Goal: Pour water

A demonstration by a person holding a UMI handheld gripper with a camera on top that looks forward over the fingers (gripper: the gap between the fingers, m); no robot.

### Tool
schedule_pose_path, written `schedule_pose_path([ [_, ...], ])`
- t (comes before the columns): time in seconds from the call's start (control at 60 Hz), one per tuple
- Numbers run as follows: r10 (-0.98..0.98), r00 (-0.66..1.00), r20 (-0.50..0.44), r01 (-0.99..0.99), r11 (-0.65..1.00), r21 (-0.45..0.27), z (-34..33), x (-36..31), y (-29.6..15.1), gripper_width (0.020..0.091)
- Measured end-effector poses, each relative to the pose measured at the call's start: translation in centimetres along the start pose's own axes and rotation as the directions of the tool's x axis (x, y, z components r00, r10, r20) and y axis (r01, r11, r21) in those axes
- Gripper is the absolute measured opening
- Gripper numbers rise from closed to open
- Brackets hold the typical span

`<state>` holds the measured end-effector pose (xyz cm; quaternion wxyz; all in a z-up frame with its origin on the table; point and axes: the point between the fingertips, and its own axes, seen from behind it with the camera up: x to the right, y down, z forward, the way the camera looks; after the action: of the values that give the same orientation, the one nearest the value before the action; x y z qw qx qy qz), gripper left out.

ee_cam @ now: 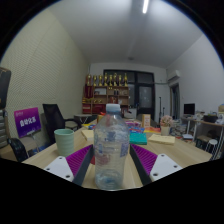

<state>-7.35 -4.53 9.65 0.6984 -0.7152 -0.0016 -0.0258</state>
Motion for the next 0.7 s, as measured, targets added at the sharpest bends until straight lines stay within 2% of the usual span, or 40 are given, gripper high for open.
schedule_pose_path([
  [0.067, 0.026, 1.0, 0.007, -0.026, 1.0, -0.008, 1.6, -0.6, 0.4, 0.0791],
  [0.117, 0.035, 0.999, 0.004, -0.035, 0.999, -0.014, 2.3, -0.6, 0.6, 0.071],
  [0.133, 0.034, 0.999, -0.006, -0.034, 0.999, -0.013, 2.7, -0.7, 0.7, 0.0644],
  [0.233, 0.039, 0.998, -0.039, -0.038, 0.999, 0.021, 2.9, -0.3, 0.5, 0.0607],
  [0.333, 0.045, 0.999, -0.025, -0.044, 0.998, 0.045, 2.8, -0.6, 0.5, 0.0594],
  [0.35, 0.044, 0.999, -0.02, -0.043, 0.998, 0.045, 2.7, -0.6, 0.6, 0.0568],
  [0.467, 0.044, 0.999, 0.004, -0.044, 0.999, 0.027, 2.9, -0.7, 0.6, 0.0529],
  [0.483, 0.039, 0.999, 0.006, -0.039, 0.999, 0.023, 2.9, -0.7, 0.6, 0.0486],
  [0.517, 0.027, 1.0, 0.004, -0.027, 0.999, 0.026, 3.1, -0.5, 0.2, 0.0475],
  [0.6, -0.125, 0.992, 0.004, 0.124, 0.991, 0.052, 4.0, 0.0, -2.1, 0.0475],
  [0.7, -0.439, 0.897, -0.043, 0.441, 0.891, 0.106, 5.8, 0.3, -6.7, 0.0473],
])
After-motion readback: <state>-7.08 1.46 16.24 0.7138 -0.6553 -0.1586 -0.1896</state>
